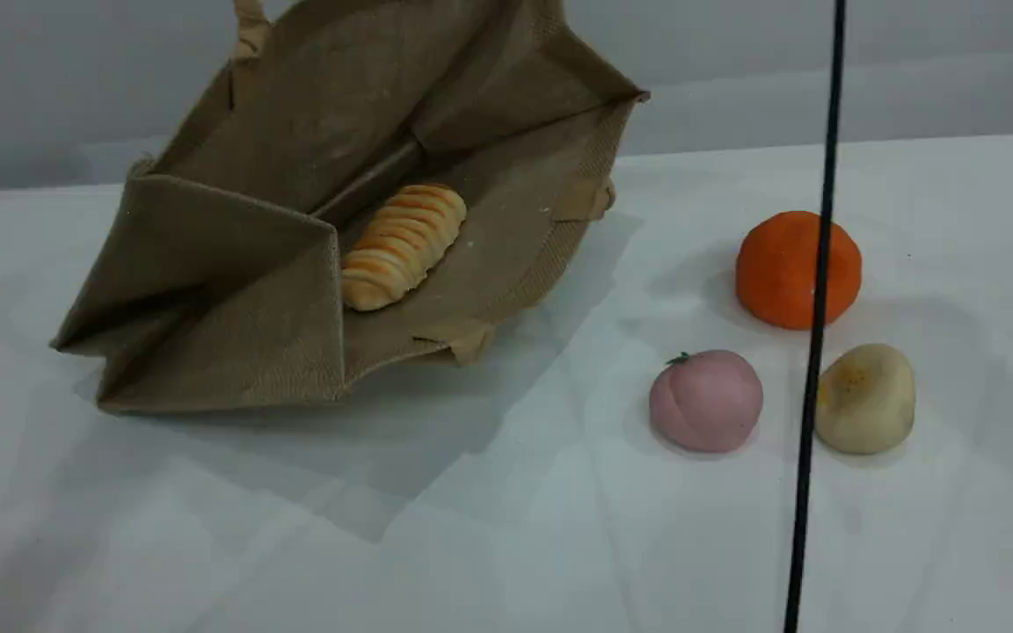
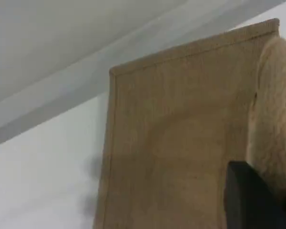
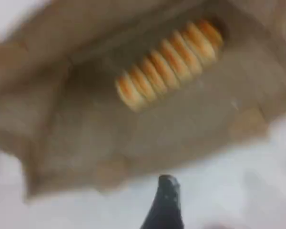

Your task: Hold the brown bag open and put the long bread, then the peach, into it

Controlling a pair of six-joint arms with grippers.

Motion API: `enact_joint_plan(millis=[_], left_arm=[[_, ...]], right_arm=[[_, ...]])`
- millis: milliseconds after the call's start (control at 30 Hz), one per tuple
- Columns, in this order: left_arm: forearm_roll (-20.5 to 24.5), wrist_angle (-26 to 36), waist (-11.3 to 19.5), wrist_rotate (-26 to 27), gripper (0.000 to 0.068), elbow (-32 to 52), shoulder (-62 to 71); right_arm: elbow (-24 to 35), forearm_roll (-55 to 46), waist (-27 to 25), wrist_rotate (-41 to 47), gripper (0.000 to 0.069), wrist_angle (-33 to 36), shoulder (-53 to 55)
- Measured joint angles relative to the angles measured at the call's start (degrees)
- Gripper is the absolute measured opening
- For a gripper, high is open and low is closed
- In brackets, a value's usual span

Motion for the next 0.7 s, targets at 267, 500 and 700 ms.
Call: enact_joint_plan(millis=[267,500,700], left_arm=[[0.0,0.0,0.0,0.56,0.0081,0.0,0.0],[0.0,0.0,0.0,0.56,0.0081,0.0,0.0],[-0.06,0.0,0.0,0.56,0.0081,0.0,0.0]], right_arm=[[0.1,-13.16,0.07,6.41,0.0573,1.73,-0.23],[0.1,-14.23,0.11,8.08,0.0573,1.51,1.29],[0.18,-16.83,0.13,10.01,0.0573,1.51,3.89]])
